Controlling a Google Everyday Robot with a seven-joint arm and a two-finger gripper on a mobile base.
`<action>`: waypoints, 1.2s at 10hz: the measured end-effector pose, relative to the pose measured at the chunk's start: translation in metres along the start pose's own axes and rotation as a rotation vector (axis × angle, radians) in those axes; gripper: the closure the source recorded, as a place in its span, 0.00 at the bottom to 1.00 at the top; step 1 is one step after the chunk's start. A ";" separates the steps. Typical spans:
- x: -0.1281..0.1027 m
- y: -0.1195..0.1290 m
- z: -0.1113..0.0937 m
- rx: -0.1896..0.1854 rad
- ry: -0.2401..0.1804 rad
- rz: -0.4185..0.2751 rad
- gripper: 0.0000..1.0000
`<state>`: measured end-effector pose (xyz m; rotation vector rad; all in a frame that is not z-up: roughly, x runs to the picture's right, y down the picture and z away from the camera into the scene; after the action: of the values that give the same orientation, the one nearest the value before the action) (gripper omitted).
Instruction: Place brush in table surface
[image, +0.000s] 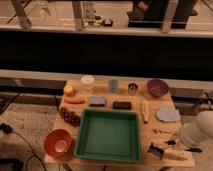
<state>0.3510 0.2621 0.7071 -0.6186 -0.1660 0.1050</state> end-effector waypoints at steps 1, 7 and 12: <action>-0.002 -0.001 0.006 -0.017 -0.004 -0.001 1.00; -0.002 -0.006 0.028 -0.057 0.002 0.006 1.00; 0.003 -0.009 0.035 -0.057 0.012 0.018 1.00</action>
<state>0.3481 0.2753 0.7412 -0.6777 -0.1524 0.1146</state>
